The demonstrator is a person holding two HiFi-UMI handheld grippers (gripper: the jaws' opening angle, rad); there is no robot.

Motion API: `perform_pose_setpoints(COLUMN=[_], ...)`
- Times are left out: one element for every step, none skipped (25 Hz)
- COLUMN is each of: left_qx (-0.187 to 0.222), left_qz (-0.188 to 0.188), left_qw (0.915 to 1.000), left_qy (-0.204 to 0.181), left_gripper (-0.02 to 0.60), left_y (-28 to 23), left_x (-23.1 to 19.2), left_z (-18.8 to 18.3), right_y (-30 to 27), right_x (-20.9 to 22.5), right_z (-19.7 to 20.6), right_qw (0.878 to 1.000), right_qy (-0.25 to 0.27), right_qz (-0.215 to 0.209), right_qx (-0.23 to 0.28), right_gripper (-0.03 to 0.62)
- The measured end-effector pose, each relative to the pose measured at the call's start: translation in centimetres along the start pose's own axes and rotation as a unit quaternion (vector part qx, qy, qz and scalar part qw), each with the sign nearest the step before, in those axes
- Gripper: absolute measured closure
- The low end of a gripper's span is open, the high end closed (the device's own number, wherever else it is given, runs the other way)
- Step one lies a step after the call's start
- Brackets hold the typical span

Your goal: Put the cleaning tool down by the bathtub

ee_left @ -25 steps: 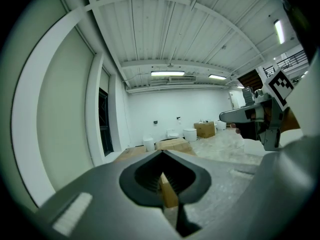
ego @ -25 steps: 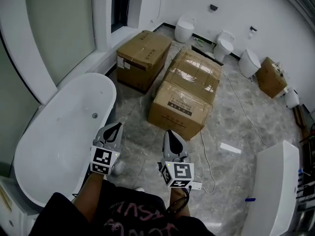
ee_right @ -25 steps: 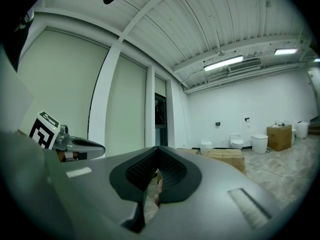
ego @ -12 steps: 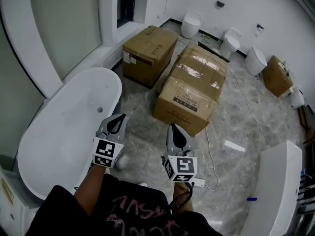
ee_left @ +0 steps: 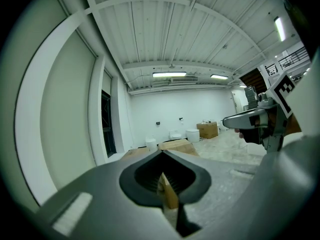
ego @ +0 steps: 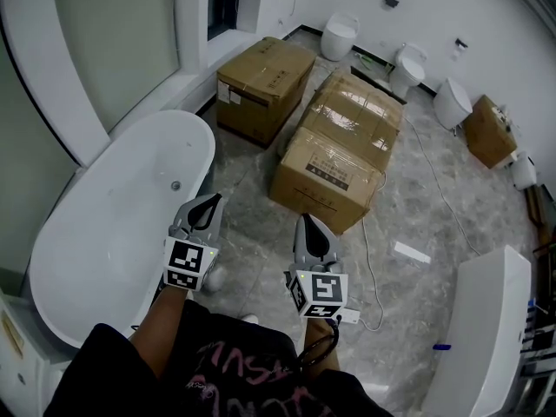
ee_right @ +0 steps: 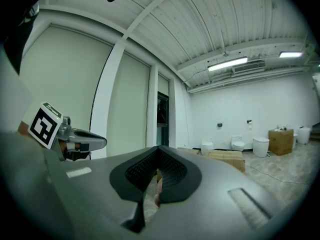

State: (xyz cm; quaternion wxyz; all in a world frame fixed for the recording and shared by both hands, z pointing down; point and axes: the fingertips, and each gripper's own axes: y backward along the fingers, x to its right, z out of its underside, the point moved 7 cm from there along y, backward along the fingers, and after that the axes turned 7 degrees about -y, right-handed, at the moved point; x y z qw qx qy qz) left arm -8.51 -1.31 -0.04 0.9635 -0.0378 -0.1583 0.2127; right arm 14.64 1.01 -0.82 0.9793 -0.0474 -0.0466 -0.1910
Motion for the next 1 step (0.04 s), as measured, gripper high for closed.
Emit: perform_pose_setpoints(left_qx=[0.0], left_qz=[0.001], left_qw=[1.0], left_qy=[0.0], left_gripper=[0.581], left_y=[0.11], left_x=[0.11], left_z=[0.17], right_y=[0.14], right_x=[-0.08], right_z=[0.22], right_qw=[1.0], right_qy=[0.0], right_qz=[0.001], right_qx=[-0.001], right_gripper=[0.58])
